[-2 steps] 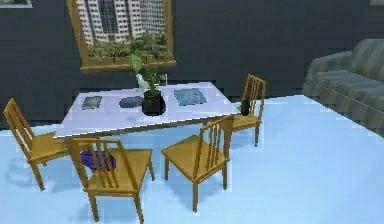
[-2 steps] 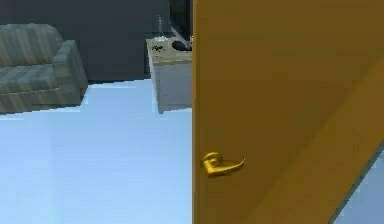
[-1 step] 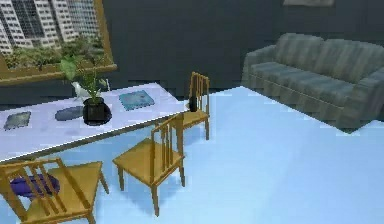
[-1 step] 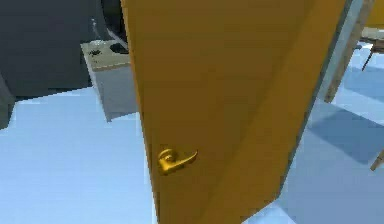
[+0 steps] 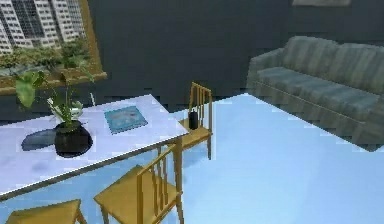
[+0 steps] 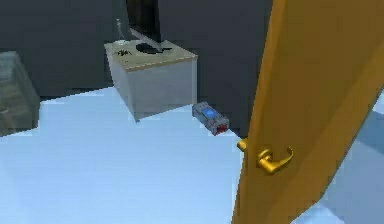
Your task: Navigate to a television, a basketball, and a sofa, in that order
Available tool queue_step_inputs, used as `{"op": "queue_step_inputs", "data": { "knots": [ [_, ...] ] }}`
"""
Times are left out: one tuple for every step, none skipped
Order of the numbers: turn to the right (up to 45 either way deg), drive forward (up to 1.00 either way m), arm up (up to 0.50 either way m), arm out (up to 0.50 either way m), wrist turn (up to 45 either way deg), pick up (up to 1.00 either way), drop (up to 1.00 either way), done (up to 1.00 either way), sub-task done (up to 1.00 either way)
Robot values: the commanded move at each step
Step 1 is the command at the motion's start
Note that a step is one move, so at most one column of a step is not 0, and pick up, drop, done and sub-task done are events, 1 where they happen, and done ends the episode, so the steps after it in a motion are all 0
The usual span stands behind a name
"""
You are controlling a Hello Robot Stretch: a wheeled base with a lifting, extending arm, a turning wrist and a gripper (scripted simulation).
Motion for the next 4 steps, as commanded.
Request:
{"op": "queue_step_inputs", "data": {
  "knots": [
    [45.0,0.0,0.0,0.0,0.0,0.0,0.0,0.0,0.0],
    [12.0,0.0,0.0,0.0,0.0,0.0,0.0,0.0,0.0],
    [0.0,1.0,0.0,0.0,0.0,0.0,0.0,0.0,0.0],
    [3.0,0.0,0.0,0.0,0.0,0.0,0.0,0.0,0.0]
  ]
}}
